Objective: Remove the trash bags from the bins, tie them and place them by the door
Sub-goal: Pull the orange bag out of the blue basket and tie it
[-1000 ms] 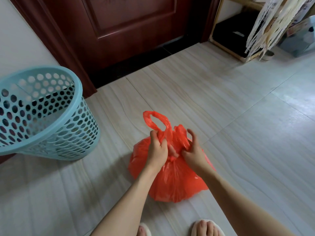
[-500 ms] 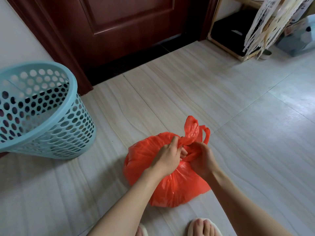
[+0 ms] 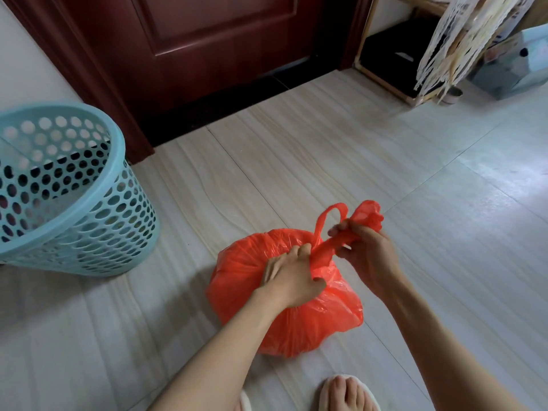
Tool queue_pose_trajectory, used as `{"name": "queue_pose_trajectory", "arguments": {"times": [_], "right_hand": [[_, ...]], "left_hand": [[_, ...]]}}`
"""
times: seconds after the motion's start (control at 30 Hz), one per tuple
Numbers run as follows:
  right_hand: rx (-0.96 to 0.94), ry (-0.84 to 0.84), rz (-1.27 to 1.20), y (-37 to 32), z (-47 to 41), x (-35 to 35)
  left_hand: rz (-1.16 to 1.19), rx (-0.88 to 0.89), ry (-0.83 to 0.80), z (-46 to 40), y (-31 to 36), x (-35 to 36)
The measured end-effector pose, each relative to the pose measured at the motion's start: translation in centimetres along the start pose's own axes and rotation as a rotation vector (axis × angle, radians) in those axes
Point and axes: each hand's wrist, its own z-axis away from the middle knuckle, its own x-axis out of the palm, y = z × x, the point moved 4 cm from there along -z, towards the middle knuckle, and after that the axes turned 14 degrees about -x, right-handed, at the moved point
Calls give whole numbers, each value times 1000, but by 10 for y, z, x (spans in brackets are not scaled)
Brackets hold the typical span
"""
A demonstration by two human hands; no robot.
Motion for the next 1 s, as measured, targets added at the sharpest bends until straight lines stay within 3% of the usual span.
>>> {"name": "queue_pose_trajectory", "arguments": {"times": [0.07, 0.13, 0.17, 0.23, 0.4, 0.5, 0.6, 0.67, 0.77, 0.9, 1.0], "right_hand": [[0, -189, -159, -5, -2, 15], [-18, -292, -155, -8, -6, 19], [-50, -279, -40, -6, -8, 15], [-175, -255, 418, -3, -13, 6], [-243, -804, 1476, 33, -15, 0], [-422, -794, 1627, 26, -26, 0], [-394, -732, 1682, 9, -39, -1], [-265, -585, 1517, -1, -49, 2], [41, -308, 860, -11, -51, 14], [254, -371, 333, -21, -14, 15], [385, -462, 215, -5, 21, -10]], "left_hand": [[10, -11, 22, -1, -2, -1], [95, -58, -10, -6, -8, -5], [180, -83, -43, -8, -12, -7], [390, -109, -94, -9, -20, -10], [615, -128, -165, -5, -35, -12], [729, -165, -198, -5, -41, -12], [937, -166, -256, -4, -44, -13], [1015, -158, -310, -3, -43, -13], [1110, -189, -391, -2, -46, -15], [1422, -247, -534, 1, -61, -18], [1753, -216, -576, 2, -66, -22]]}}
